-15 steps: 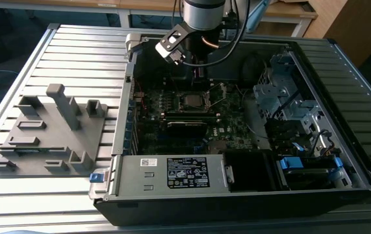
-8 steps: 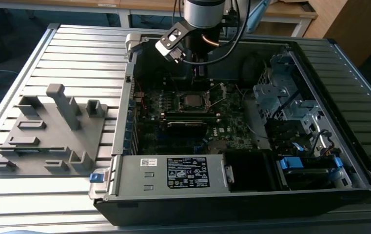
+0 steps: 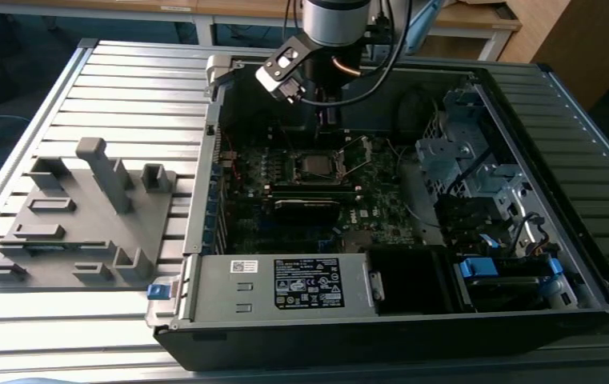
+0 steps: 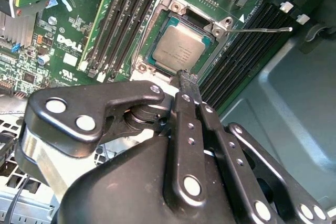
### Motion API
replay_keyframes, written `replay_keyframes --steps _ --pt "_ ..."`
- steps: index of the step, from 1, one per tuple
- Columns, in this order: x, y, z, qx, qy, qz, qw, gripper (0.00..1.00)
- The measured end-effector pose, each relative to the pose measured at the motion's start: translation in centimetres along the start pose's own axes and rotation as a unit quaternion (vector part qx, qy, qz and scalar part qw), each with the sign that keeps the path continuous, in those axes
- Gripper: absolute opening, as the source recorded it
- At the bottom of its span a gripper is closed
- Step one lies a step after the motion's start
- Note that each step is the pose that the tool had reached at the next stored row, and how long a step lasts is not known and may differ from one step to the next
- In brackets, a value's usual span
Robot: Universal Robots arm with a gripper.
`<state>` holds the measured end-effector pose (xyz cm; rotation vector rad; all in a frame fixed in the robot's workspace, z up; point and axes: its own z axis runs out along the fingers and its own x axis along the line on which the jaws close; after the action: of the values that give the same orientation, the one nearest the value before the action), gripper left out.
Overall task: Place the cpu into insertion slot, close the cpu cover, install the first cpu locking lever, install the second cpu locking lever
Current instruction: 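Close the cpu cover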
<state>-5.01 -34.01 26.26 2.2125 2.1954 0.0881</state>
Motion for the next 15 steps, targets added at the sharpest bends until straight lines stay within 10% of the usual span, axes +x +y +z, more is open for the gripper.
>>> replay_keyframes --steps 15 --pt "0.05 0.40 0.01 0.0000 0.0000 0.000 1.00000 0.11"
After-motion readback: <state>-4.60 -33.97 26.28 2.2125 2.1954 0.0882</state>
